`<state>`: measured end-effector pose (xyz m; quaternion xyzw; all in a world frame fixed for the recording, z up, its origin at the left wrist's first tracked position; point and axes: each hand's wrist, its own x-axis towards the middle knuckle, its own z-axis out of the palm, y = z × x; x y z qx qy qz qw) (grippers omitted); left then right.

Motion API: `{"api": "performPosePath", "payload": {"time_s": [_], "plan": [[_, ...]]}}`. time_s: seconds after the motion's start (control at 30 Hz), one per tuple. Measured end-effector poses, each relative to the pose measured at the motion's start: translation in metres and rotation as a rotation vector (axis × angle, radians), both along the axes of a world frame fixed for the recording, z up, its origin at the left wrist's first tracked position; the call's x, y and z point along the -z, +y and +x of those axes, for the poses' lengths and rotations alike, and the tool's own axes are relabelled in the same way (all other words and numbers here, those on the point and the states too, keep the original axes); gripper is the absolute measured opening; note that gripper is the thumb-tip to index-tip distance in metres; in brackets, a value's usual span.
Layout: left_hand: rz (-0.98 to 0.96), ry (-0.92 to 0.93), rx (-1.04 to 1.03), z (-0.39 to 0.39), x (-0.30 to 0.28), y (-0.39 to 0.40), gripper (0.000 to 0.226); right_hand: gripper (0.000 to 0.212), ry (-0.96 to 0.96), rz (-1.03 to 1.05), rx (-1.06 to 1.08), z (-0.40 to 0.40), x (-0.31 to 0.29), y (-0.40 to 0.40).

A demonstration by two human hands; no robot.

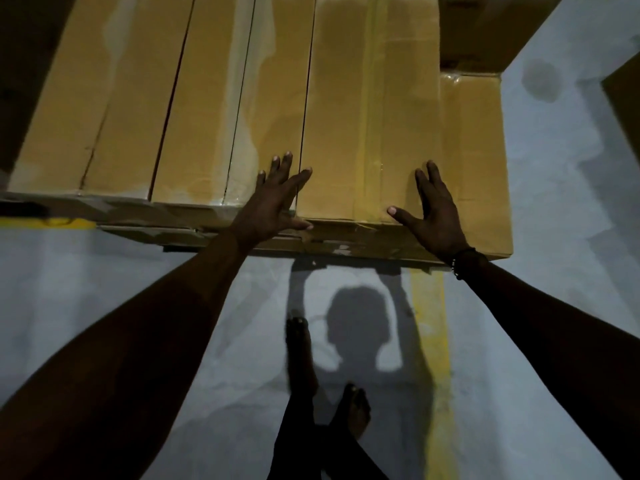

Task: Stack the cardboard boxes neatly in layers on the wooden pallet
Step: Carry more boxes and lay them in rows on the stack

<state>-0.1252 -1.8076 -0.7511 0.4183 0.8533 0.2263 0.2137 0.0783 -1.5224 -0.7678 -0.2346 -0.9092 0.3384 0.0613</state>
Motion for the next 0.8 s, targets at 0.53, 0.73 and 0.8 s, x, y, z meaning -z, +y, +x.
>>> {"api": "performPosePath", "payload": {"time_s": [0.53,0.73,0.8], "plan": [[-0.005,0.004,-0.007,-0.004,0.004,0.001,0.108,0.098,-0.015,0.02,0.008,-0.008,0.004,0.006],[-0.078,0.024,-0.024,-0.001,-0.002,0.008,0.11,0.096,-0.079,0.035,-0.019,-0.012,-0.005,0.005],[-0.103,0.023,-0.039,0.001,-0.01,0.011,0.11,0.095,-0.119,0.044,-0.04,-0.014,-0.014,0.004]]}}
